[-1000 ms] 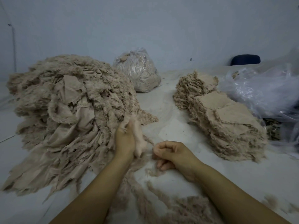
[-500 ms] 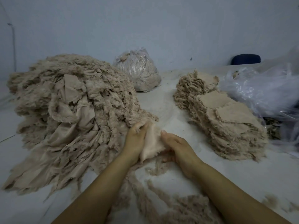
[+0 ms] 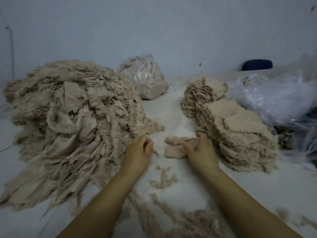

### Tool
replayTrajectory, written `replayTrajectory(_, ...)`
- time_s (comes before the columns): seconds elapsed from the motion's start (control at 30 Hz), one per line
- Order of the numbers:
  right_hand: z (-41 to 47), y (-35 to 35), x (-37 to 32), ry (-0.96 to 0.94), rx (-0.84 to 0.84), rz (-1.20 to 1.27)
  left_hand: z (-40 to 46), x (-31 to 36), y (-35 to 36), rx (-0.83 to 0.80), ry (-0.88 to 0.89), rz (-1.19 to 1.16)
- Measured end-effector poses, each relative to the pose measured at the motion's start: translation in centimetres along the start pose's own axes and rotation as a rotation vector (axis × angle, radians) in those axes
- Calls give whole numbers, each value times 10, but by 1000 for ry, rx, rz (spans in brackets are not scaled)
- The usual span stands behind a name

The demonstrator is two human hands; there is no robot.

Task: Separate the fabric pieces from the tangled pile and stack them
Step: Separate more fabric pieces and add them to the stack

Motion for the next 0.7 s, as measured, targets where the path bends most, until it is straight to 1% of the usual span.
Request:
replayTrajectory(0.03,-2,-5,-9,-95,40,-122,-4,1,8,-55,52,97)
replayTrajectory(0.07,-4,-9,-21,-192,79,-165,-8,-1,17,-111,88,191)
replayTrajectory(0.1,-6,-8,-29,-267,67,-188,-12,-2,24,-159,114,262)
replayTrajectory(0.13,-6,-1,-33,-329,7,-218,-15,-1,27,-181,133,285)
replayTrajectory(0.17,-5,11,-32,-364,-93,-261,-18,1,25,-185,141,275)
replayTrajectory(0.23,-5,28,-26,-367,-266,-331,-23,7,17,-188,152,212)
replayTrajectory(0.27,-6,30,-25,-355,-301,-333,-26,10,14,-205,170,181)
replayTrajectory(0.33,-7,32,-23,-355,-320,-319,-32,11,2,-244,198,107)
replayTrajectory(0.37,-8,31,-25,-363,-314,-327,-35,11,-10,-233,203,86)
replayTrajectory(0.4,-8,28,-27,-379,-286,-345,-36,9,-24,-174,214,105)
replayTrajectory(0.47,-12,18,-39,-452,-155,-378,-35,-5,-52,45,209,276)
replayTrajectory(0.5,-17,14,-48,-509,-78,-350,-35,-15,-64,133,143,371)
replayTrajectory(0.53,-22,13,-56,-557,-43,-282,-36,-30,-71,161,37,429)
replayTrajectory(0.57,-29,18,-63,-591,-82,-201,-37,-46,-72,129,-73,426)
replayTrajectory(0.6,-39,29,-67,-621,-182,-148,-39,-57,-70,66,-151,361)
replayTrajectory(0.63,-50,45,-70,-655,-305,-170,-43,-63,-67,11,-167,272)
replayTrajectory(0.67,-60,58,-71,-703,-401,-240,-45,-62,-63,-40,-131,199)
replayTrajectory(0.7,-69,65,-71,-757,-446,-292,-48,-56,-60,-88,-68,156)
Point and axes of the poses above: each hand's wrist, its own z-axis towards the middle knuckle, its own y-axis out of the palm, x = y × z, the point moved 9 cm from there along z, towards the middle knuckle, and after that the axes turned 10 degrees about -y, right-handed, at the moved point
